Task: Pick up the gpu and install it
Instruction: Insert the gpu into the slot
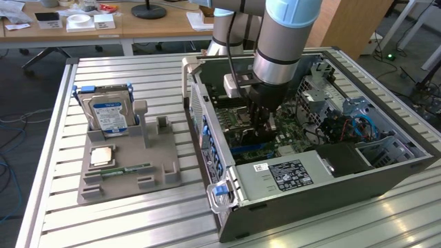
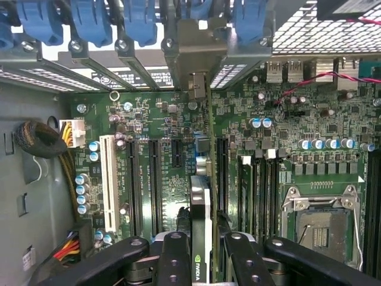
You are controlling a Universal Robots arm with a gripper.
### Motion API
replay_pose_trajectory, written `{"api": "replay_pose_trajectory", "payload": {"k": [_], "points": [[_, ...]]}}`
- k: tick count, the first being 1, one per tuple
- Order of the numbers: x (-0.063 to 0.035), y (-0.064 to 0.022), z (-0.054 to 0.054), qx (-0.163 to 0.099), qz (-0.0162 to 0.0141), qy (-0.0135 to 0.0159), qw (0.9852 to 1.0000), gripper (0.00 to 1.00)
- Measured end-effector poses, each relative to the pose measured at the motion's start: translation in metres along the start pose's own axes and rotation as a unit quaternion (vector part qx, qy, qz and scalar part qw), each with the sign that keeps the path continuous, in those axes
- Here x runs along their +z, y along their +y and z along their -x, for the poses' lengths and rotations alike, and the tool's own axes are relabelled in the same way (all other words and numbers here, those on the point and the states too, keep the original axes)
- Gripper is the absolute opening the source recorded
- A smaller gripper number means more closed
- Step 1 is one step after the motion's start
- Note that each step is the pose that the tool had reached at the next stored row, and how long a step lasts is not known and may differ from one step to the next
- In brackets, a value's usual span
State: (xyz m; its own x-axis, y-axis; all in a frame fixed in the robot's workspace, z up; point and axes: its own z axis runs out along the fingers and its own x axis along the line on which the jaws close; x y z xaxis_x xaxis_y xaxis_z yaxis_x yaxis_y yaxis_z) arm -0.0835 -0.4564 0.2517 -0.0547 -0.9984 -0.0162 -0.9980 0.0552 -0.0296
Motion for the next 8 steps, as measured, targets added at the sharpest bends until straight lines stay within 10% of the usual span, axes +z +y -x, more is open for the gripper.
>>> {"api": "replay_pose_trajectory", "payload": {"k": [8], "points": [[0.0001,0.0,-0.0002,0.005,-0.0002,0.0001,1.0,0.27]]}}
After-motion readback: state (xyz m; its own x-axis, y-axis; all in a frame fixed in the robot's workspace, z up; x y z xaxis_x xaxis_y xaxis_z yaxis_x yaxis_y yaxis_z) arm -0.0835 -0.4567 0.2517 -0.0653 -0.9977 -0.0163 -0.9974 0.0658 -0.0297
